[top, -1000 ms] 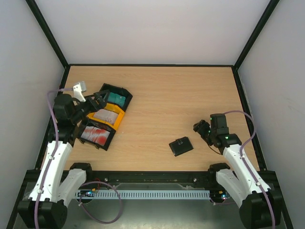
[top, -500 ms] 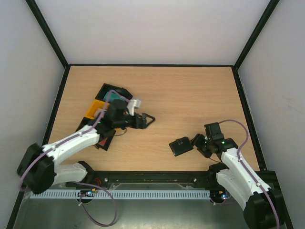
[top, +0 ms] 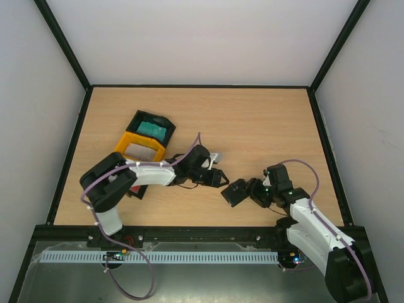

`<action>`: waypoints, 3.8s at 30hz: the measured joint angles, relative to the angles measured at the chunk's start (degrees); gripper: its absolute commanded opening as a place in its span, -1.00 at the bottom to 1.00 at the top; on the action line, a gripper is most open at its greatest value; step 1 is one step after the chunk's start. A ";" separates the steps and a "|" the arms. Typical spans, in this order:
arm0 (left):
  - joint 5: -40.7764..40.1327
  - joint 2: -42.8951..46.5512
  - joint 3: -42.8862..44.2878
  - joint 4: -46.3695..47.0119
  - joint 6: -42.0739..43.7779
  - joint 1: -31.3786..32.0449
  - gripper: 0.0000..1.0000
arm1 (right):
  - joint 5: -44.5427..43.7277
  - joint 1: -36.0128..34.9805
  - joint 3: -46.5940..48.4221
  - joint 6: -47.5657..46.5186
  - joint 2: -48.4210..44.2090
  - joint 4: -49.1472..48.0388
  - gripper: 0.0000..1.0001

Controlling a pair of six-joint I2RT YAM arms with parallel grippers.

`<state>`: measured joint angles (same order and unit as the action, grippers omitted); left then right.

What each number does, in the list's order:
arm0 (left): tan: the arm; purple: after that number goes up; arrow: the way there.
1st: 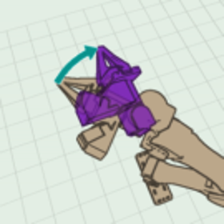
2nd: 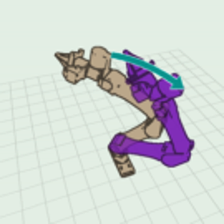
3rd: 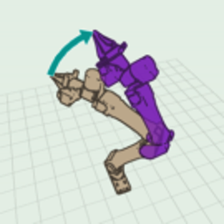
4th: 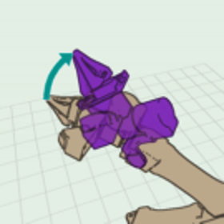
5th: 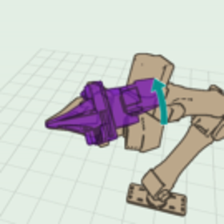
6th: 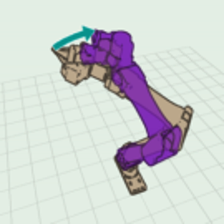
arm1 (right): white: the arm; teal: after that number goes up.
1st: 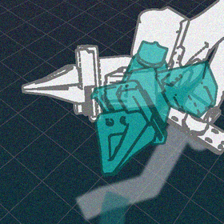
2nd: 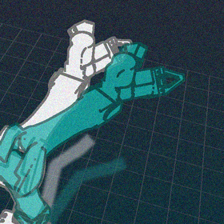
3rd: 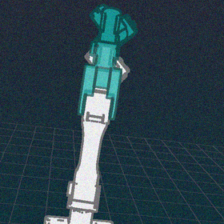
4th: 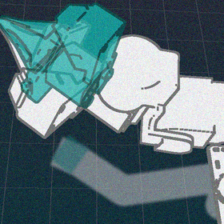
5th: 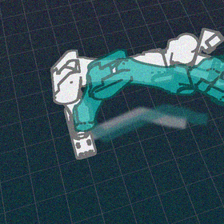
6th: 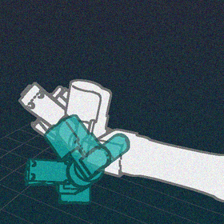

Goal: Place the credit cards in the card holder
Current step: Turn over the card slot in the card holder.

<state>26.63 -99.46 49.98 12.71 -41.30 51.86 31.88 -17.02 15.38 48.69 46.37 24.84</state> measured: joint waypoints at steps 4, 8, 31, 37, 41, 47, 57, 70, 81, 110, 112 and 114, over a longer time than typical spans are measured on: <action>-0.26 -3.65 1.60 -0.59 -0.85 0.00 -0.02 | 3.04 0.00 -1.86 0.79 3.08 -8.79 0.19; -0.59 -4.50 2.05 -1.40 -1.49 0.00 -0.24 | 5.53 0.00 -1.84 0.59 8.61 -16.02 0.13; -2.58 -8.39 2.91 -2.05 -4.28 0.63 -0.44 | 13.05 0.00 -2.47 -3.37 16.31 -26.99 0.15; -1.55 -9.57 3.89 -1.81 -4.44 0.46 -0.60 | 15.58 0.02 -5.62 0.83 15.56 -33.11 0.13; -1.27 -10.38 4.44 -1.62 -4.59 0.46 -0.68 | 17.09 0.00 -7.82 4.68 15.63 -38.27 0.06; -1.22 -10.56 4.44 -1.46 -4.79 0.46 -0.69 | 17.53 0.00 -8.24 8.48 16.26 -44.02 -0.27; -1.38 -10.43 4.39 -1.38 -4.79 0.46 -0.59 | 15.30 -0.13 -6.64 5.29 18.88 -40.04 -0.96; -21.46 6.78 3.91 -10.10 1.27 -0.04 0.32 | -7.30 -0.61 20.02 -10.29 15.12 -6.84 -0.96; -36.33 29.73 -2.93 -15.91 3.04 -6.03 0.58 | -38.53 -1.73 35.30 -15.50 21.57 14.16 -0.96; -27.85 34.05 -7.04 -17.64 4.42 -14.29 0.99 | -34.38 -24.13 43.89 -4.11 45.79 5.79 0.06; -24.72 32.35 -7.15 -16.02 3.80 -14.38 0.99 | -36.57 -21.81 41.22 -4.35 42.40 5.84 0.03; -21.55 30.80 -7.72 -13.90 3.06 -14.38 0.96 | -38.42 -19.10 37.27 -4.70 38.62 6.01 -0.03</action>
<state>5.08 -68.66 42.26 -1.19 -38.24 37.47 -6.55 -36.12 52.64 43.99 84.99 30.85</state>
